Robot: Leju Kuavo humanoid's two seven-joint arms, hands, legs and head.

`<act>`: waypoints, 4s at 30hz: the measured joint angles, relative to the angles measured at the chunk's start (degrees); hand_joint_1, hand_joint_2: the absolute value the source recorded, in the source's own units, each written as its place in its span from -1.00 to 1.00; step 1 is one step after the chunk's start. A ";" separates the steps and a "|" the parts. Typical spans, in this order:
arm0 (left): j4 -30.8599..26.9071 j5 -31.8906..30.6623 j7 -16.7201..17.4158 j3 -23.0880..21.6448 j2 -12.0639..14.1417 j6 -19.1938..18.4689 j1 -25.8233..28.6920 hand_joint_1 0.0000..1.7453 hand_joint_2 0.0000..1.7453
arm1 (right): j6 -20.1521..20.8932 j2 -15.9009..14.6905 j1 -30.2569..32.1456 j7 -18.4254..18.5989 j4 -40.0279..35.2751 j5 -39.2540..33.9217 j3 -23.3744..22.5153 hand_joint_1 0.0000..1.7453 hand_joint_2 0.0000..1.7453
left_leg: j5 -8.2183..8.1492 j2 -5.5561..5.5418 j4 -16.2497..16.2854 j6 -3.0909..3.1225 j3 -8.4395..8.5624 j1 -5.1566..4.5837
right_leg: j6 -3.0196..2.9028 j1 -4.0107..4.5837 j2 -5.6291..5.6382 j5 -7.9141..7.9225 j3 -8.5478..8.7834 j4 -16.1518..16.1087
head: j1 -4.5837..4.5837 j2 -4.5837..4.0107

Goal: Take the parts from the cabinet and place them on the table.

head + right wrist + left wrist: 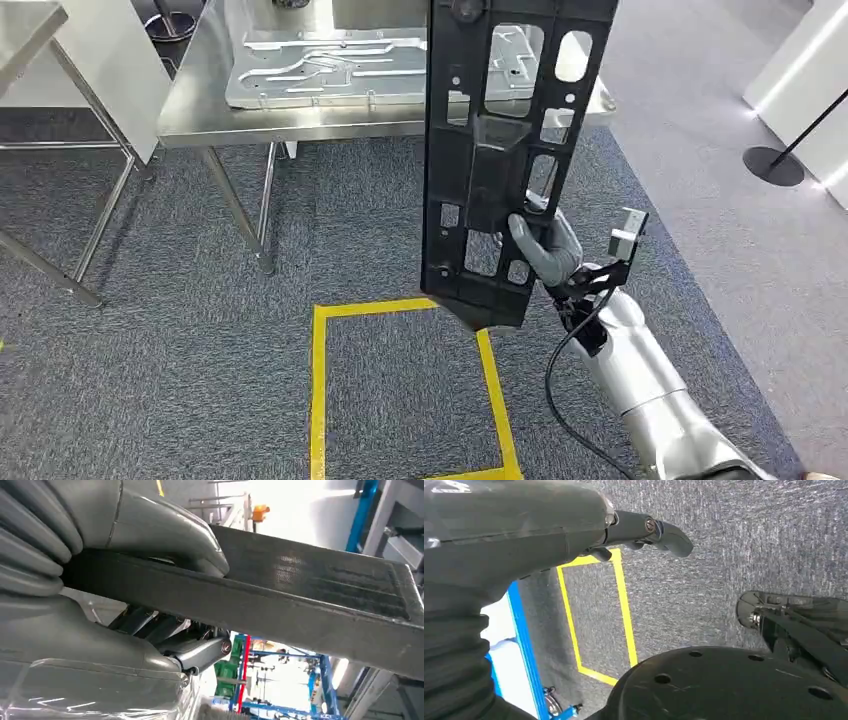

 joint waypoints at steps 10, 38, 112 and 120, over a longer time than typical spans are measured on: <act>0.00 0.04 -0.77 0.00 0.11 -0.17 -0.02 -1.00 1.00 | -1.53 -2.27 -7.55 1.92 1.86 3.10 -0.04 1.00 1.00 | -6.69 -0.13 12.81 -2.84 -6.11 0.08 | -2.16 0.00 -0.22 1.26 3.65 -7.30 | -0.02 0.00; 0.00 -0.24 -0.33 0.00 -0.02 -0.37 0.07 -1.00 1.00 | -1.27 -7.14 -13.41 2.62 6.80 2.86 0.81 1.00 1.00 | -1.36 -0.32 1.68 -2.02 -0.59 -0.44 | -1.68 0.17 0.04 1.85 3.23 -7.63 | -0.06 0.00; 0.02 -0.55 0.04 0.02 0.09 -0.96 -0.47 -1.00 1.00 | -2.19 -8.85 -10.63 1.22 6.62 1.68 1.20 1.00 1.00 | 5.78 -1.06 -1.24 0.09 -4.65 -1.32 | -1.21 0.99 0.43 -3.95 11.56 -7.54 | 0.02 0.00; 0.02 -0.55 0.11 0.02 -0.15 -0.96 -0.16 -1.00 1.00 | -2.16 -8.87 -10.47 1.05 6.89 1.64 1.16 1.00 1.00 | 1.77 -1.21 -1.83 0.71 0.61 -0.75 | 0.77 0.02 -0.08 -11.63 -2.24 8.69 | 0.02 0.00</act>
